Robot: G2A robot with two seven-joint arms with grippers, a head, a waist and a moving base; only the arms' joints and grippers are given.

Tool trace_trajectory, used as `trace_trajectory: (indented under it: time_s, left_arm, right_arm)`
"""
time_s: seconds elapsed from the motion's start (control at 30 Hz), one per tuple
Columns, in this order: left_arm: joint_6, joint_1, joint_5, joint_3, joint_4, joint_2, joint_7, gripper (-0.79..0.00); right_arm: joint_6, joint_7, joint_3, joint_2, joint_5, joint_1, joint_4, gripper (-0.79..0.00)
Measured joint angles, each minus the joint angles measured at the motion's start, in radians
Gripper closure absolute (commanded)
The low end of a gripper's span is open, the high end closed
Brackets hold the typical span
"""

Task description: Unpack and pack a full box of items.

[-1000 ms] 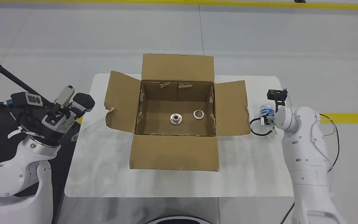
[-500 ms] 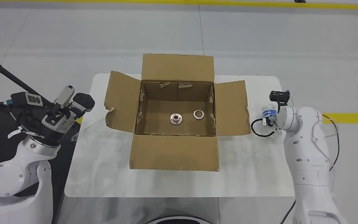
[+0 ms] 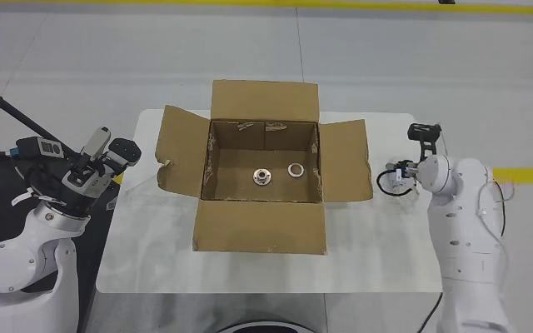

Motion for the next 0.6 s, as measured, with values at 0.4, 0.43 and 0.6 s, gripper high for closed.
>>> trace_trajectory:
  time_s: [0.4,0.43,0.6]
  left_arm:
    - [0.000,0.000,0.000,0.000,0.000,0.000,0.000,-0.785]
    - [0.000,0.000,0.000,0.000,0.000,0.000,0.000,-0.785]
    - [0.000,0.000,0.000,0.000,0.000,0.000,0.000,-0.785]
  right_arm:
    - [-0.088,-0.085,-0.055,-0.009,0.209,-0.061,-0.491,-0.785]
    - [-0.096,-0.090,-0.073,-0.011,0.230,-0.054,-0.512,-0.776]
    - [-0.157,-0.092,-0.191,-0.023,0.341,0.015,-0.534,-0.508]
